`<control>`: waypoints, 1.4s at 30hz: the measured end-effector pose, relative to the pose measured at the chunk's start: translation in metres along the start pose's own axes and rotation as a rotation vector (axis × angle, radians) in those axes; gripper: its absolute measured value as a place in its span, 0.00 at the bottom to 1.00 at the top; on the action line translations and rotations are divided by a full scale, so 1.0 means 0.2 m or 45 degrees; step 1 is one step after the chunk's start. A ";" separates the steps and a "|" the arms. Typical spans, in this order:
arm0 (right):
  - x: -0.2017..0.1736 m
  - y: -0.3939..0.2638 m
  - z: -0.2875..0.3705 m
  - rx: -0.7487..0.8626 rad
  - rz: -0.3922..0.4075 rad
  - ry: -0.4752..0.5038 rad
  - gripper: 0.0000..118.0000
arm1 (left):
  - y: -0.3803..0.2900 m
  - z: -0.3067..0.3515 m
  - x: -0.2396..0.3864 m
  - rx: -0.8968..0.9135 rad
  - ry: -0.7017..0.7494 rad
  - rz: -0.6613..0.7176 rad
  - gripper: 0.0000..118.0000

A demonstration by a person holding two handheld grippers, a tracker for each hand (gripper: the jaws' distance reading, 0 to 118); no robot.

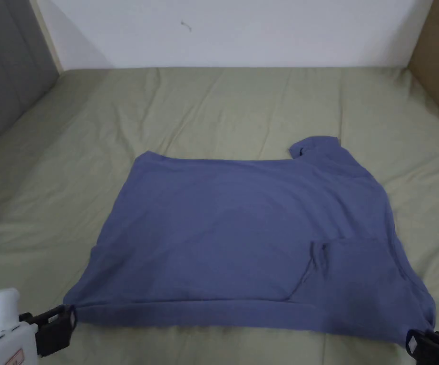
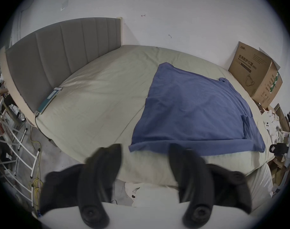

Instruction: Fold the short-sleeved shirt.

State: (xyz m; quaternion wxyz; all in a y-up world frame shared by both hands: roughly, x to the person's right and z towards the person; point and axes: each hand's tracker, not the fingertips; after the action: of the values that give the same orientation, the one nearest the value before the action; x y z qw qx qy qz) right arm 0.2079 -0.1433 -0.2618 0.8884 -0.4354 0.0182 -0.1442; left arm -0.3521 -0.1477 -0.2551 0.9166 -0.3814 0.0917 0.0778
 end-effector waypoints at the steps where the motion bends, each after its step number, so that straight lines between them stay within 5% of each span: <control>1: 0.01 0.01 -0.01 0.005 -0.010 0.000 0.01 | 0.01 -0.04 0.00 -0.002 0.000 -0.005 0.63; 4: 0.03 0.02 -0.03 -0.006 -0.017 -0.037 0.01 | 0.02 -0.20 0.01 -0.103 -0.034 -0.034 0.61; 5: 0.04 0.02 -0.04 -0.012 -0.020 -0.040 0.01 | 0.01 -0.25 0.02 -0.163 -0.068 -0.018 0.46; 6: 0.05 0.02 -0.04 -0.018 -0.031 -0.046 0.01 | -0.01 -0.29 0.03 -0.242 -0.061 0.018 0.16; 7: 0.06 0.01 -0.03 -0.020 -0.040 -0.046 0.01 | -0.03 -0.34 0.03 -0.304 -0.041 0.030 0.00; 9: 0.06 0.00 -0.02 -0.013 -0.043 -0.040 0.02 | -0.09 -0.32 0.01 -0.259 -0.036 0.028 0.00; 10: 0.06 0.00 -0.01 -0.004 -0.032 -0.049 0.08 | -0.10 -0.30 0.01 -0.270 -0.049 0.014 0.00; 12: 0.06 0.01 -0.03 -0.008 0.065 -0.098 0.63 | -0.10 -0.26 0.03 -0.219 -0.024 -0.021 0.00; 13: 0.06 0.03 -0.05 -0.016 0.118 -0.123 0.79 | -0.06 -0.23 0.03 -0.226 -0.037 -0.016 0.00; 14: 0.06 0.04 -0.06 -0.022 0.163 -0.139 0.79 | -0.05 -0.22 0.04 -0.219 -0.042 -0.012 0.00; 18: 0.15 0.12 -0.23 0.019 0.226 -0.182 0.77 | 0.01 -0.18 0.08 -0.194 -0.053 -0.025 0.00; 19: 0.19 0.13 -0.30 -0.078 0.211 -0.242 0.65 | 0.01 -0.18 0.08 -0.192 -0.054 -0.025 0.00; 20: 0.22 0.14 -0.35 -0.152 0.175 -0.250 0.17 | 0.01 -0.17 0.09 -0.194 -0.055 -0.025 0.00; 21: 0.25 0.13 -0.37 -0.163 0.136 -0.184 0.03 | 0.02 -0.18 0.08 -0.195 -0.053 -0.027 0.00; 23: 0.27 0.10 -0.37 -0.140 0.064 -0.150 0.03 | 0.02 -0.18 0.09 -0.194 -0.050 -0.039 0.00; 26: 0.24 0.12 -0.33 -0.124 0.143 -0.169 0.03 | 0.02 -0.17 0.09 -0.196 -0.045 -0.042 0.00; 36: 0.18 0.37 -0.05 0.024 0.062 -0.066 0.03 | 0.20 -0.12 0.06 -0.134 -0.067 -0.042 0.00; 42: 0.10 0.70 -0.20 0.031 0.092 -0.104 0.03 | 0.52 -0.25 0.14 -0.079 -0.058 -0.093 0.00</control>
State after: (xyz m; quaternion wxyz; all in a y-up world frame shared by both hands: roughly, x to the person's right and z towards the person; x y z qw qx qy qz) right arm 0.2549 -0.0996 -0.3936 0.8983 -0.4291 -0.0041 -0.0945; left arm -0.3531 -0.1092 -0.3672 0.9085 -0.4107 0.0542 0.0556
